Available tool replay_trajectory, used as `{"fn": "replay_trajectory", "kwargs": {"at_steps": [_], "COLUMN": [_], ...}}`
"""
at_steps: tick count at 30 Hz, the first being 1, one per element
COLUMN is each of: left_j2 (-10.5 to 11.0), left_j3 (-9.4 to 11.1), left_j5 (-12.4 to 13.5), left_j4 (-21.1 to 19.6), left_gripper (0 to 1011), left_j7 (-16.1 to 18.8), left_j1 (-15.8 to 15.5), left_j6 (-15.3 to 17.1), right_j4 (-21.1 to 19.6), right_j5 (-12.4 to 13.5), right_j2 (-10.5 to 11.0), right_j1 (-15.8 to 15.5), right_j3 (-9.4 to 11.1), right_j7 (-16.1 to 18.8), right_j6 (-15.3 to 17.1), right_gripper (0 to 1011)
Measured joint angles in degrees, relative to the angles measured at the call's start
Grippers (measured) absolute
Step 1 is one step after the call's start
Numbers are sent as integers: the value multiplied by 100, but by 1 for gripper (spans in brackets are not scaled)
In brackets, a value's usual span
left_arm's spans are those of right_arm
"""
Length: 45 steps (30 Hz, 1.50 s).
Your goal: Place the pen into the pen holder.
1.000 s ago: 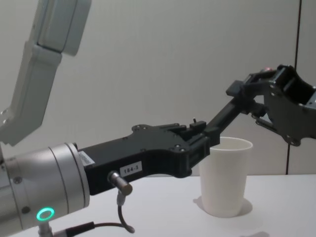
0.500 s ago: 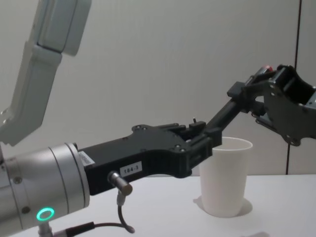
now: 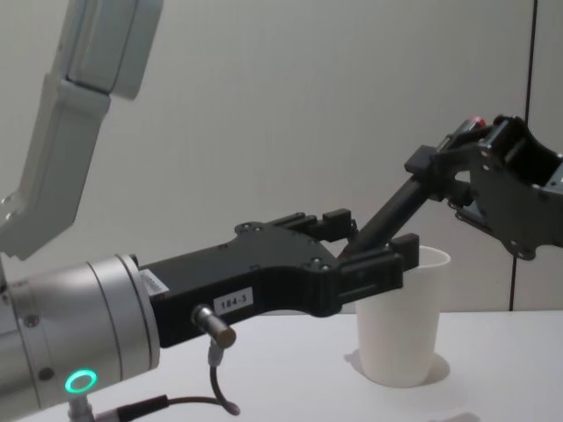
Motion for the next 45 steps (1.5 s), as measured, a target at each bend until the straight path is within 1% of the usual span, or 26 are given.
{"fn": "replay_trajectory", "kwargs": {"at_steps": [1, 2, 5, 8, 10, 14, 15, 17, 18, 22, 24, 26, 27, 28, 30, 33, 34, 35, 36, 38, 39, 40, 43, 44, 45], "left_j2": [0, 0, 0, 0, 0, 0, 0, 0, 0, 0, 0, 0, 0, 0, 0, 0, 0, 0, 0, 0, 0, 0, 0, 0, 0], "left_j3": [0, 0, 0, 0, 0, 0, 0, 0, 0, 0, 0, 0, 0, 0, 0, 0, 0, 0, 0, 0, 0, 0, 0, 0, 0], "left_j5": [0, 0, 0, 0, 0, 0, 0, 0, 0, 0, 0, 0, 0, 0, 0, 0, 0, 0, 0, 0, 0, 0, 0, 0, 0], "left_j4": [0, 0, 0, 0, 0, 0, 0, 0, 0, 0, 0, 0, 0, 0, 0, 0, 0, 0, 0, 0, 0, 0, 0, 0, 0], "left_gripper": [777, 777, 883, 930, 994, 1001, 1001, 1001, 1001, 1001, 1001, 1001, 1001, 1001, 1001, 1001, 1001, 1001, 1001, 1001, 1001, 1001, 1001, 1001, 1001], "left_j7": [0, 0, 0, 0, 0, 0, 0, 0, 0, 0, 0, 0, 0, 0, 0, 1, 0, 0, 1, 0, 0, 0, 0, 0, 0], "left_j1": [0, 0, 0, 0, 0, 0, 0, 0, 0, 0, 0, 0, 0, 0, 0, 0, 0, 0, 0, 0, 0, 0, 0, 0, 0], "left_j6": [0, 0, 0, 0, 0, -1, -1, -1, 0, -1, -1, 0, -1, 0, 0, -1, -1, 0, -1, -1, -1, -1, -1, -1, -1], "right_j4": [0, 0, 0, 0, 0, -5, -9, -15, -19, -28, -37, -39, -40, -40, -40, -37, -37, -28, -25, 0, 0, 12, 34, 51, 58], "right_j5": [0, 0, -3, -37, -74, -252, -366, -466, -585, -857, -1168, -1313, -1475, -1582, -1739, -2197, -2197, -2375, -2459, -2856, -2856, -3065, -3343, -3522, -3643], "right_j2": [0, 0, 0, 1, 1, -5, -12, -18, -24, -43, -63, -74, -84, -89, -100, -130, -130, -146, -150, -185, -185, -202, -229, -246, -253], "right_j1": [0, 0, 0, 5, 8, 20, 25, 29, 34, 48, 64, 70, 82, 87, 97, 126, 126, 140, 144, 174, 174, 187, 210, 224, 231], "right_j3": [0, 0, 0, -8, -15, -41, -54, -67, -79, -105, -129, -140, -153, -158, -171, -201, -201, -216, -220, -248, -248, -262, -282, -293, -300], "right_j7": [0, 0, 1, 1, 1, -7, -20, -38, -60, -118, -184, -214, -243, -262, -285, -348, -348, -372, -383, -442, -442, -472, -509, -535, -554], "right_j6": [0, 0, 0, -16, -32, -125, -187, -242, -308, -459, -629, -705, -786, -839, -915, -1129, -1129, -1200, -1234, -1375, -1375, -1443, -1524, -1568, -1595], "right_gripper": [175, 175, 175, 175, 175, 175, 175, 175, 175, 175, 173, 175, 175, 175, 175, 175, 175, 175, 175, 175, 175, 175, 175, 175, 175]}}
